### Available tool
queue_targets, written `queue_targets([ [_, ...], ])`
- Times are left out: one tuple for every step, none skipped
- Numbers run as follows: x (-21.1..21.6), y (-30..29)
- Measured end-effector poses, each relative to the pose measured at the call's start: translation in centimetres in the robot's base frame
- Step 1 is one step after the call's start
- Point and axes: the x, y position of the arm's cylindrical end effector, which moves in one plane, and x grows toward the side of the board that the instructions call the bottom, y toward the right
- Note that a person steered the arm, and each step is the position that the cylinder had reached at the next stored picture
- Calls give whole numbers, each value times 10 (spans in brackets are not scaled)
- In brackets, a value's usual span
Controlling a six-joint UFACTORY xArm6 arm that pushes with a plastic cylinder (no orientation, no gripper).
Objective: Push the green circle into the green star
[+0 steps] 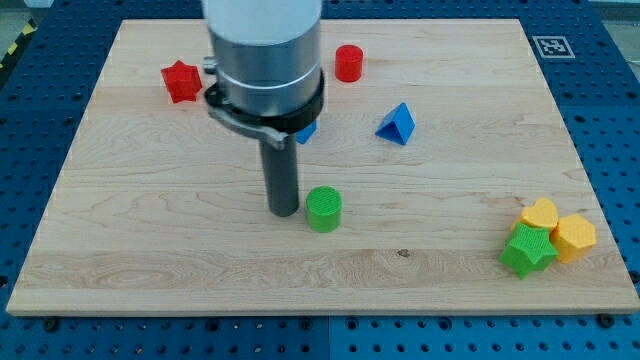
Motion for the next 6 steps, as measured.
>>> queue_targets([
  [0, -1],
  [0, 4],
  [0, 43],
  [5, 79],
  [13, 111],
  [15, 146],
])
